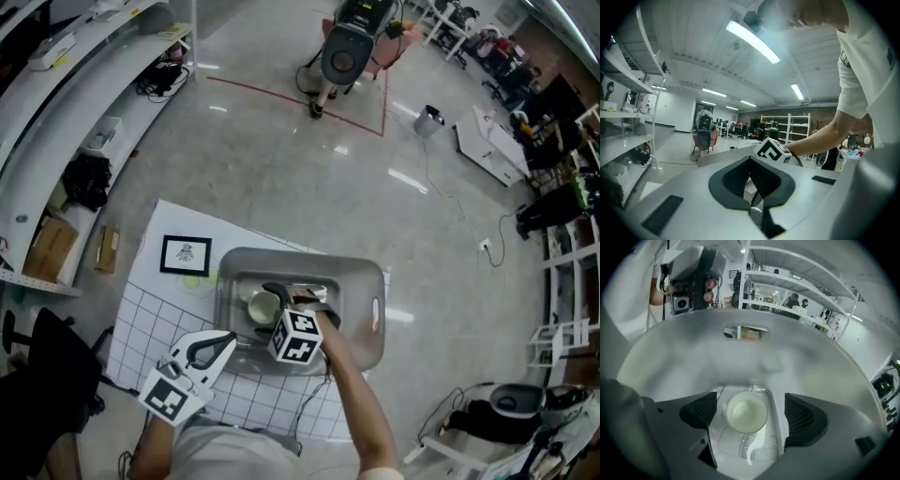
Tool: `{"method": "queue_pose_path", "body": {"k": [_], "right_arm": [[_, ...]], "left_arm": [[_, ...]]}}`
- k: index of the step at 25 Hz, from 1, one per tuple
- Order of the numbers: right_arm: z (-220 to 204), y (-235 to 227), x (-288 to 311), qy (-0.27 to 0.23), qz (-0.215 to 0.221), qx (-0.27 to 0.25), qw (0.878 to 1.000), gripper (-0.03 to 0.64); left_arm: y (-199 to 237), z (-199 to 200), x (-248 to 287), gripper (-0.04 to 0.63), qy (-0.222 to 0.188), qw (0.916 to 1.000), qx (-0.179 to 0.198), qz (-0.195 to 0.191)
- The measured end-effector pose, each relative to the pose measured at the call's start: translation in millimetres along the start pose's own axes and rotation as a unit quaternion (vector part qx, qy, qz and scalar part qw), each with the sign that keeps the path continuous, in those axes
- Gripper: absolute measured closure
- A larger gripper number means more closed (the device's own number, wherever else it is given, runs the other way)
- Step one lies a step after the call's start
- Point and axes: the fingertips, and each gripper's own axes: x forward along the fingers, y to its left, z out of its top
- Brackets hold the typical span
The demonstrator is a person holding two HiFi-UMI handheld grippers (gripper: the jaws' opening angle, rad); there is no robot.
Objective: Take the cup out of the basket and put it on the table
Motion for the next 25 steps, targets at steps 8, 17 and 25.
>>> {"method": "queue_pose_path", "body": {"k": [8,17,25], "right_arm": [[-22,5,37,0.038,0.046,-0.006,0.998,0.146],[-39,10,66,0.051,0.062,-0.005,0.997,0.143],[-49,10,76,0.069,0.059,-0.023,0.996,0.164]], "left_arm": [[7,-3,6,0.586,0.007,1.0000,-0.002,0.004],[4,-7,12,0.586,0.018,0.9998,0.005,-0.003],[4,-9,11,0.586,0.017,0.9999,0.004,-0.002]]}}
